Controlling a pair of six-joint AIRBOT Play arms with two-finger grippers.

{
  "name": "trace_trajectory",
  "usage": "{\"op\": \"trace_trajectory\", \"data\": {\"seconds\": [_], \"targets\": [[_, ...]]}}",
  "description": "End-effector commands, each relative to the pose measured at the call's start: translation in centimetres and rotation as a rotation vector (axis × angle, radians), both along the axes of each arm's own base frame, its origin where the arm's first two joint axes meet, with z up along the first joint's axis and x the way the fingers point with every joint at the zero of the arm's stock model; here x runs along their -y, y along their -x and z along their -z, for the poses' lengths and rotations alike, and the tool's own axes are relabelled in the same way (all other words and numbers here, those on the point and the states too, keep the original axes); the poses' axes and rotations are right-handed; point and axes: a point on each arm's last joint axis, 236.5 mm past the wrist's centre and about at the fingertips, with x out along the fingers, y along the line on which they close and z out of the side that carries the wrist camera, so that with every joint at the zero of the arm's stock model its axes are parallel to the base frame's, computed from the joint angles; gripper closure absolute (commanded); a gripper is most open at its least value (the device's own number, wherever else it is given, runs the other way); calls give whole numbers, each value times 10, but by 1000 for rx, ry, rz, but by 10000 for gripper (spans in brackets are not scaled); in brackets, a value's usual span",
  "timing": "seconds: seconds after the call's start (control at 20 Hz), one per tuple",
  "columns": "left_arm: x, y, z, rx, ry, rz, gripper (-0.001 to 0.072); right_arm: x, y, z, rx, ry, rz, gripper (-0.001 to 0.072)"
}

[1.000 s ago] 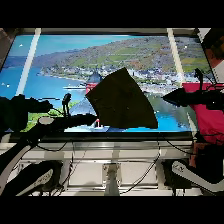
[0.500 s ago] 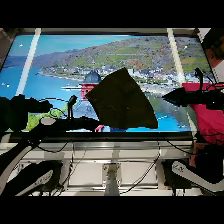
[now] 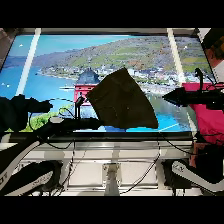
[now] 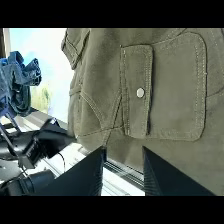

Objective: Fold the clothes and pants, and hang the long-sleeved shirts on hangers.

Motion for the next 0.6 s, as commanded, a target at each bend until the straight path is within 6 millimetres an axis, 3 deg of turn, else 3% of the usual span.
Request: {"op": "trace_trajectory", "data": {"seconds": [0.0,0.15,0.25,0.3,0.4,0.55], "targets": [[16,-13,-29,74,64,44,697,15,25,27,-98,121,-59,577],[26,-23,-60,107,116,54,698,29,59,64,-260,207,-72,579],[27,-24,-65,67,127,34,698,19,75,85,-313,186,-79,448],[28,-23,-67,56,134,32,698,16,77,98,-309,209,-84,424],[30,-21,-69,61,137,39,698,15,69,116,-278,272,-86,387],[29,-19,-68,78,119,53,698,16,41,135,-235,329,-65,387]]}}
